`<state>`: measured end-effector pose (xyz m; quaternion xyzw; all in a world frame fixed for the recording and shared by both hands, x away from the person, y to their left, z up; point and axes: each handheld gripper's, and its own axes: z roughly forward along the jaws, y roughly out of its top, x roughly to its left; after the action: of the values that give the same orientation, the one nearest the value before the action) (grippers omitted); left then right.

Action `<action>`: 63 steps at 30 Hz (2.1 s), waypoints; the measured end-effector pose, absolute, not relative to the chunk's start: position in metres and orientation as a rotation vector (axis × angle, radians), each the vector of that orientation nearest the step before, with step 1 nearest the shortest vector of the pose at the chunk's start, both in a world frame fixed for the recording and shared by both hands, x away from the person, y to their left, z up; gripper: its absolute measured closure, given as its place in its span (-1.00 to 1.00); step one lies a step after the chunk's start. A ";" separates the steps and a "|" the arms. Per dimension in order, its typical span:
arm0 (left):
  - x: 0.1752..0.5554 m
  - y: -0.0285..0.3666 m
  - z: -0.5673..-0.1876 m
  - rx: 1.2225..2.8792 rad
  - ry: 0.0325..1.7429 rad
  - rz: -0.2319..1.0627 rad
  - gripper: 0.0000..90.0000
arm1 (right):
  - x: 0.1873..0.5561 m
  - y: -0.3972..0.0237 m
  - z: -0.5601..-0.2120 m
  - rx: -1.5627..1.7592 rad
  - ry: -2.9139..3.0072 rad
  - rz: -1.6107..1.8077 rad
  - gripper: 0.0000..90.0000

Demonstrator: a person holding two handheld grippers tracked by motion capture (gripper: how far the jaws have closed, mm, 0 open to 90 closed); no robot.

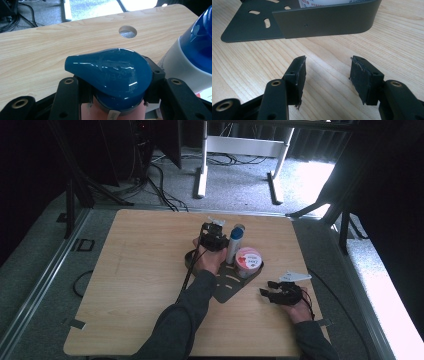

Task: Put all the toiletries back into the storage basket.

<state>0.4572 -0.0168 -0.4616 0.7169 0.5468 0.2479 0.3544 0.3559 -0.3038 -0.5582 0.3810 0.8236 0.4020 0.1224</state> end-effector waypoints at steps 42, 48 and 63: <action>0.447 -0.001 -0.464 1.980 1.299 0.541 -0.19 | 0.356 -0.303 -0.558 1.110 2.400 1.167 0.02; 0.437 0.006 -0.465 2.023 1.264 0.535 -0.19 | 0.356 -0.303 -0.558 1.109 2.400 1.167 0.02; 0.405 0.034 -0.479 2.103 1.230 0.533 0.48 | 0.355 -0.303 -0.558 1.109 2.400 1.167 0.02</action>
<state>0.4049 0.0335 -0.4794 0.7994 0.4676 0.2028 0.3182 0.3555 -0.3030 -0.5583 0.3808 0.8239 0.4006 0.1257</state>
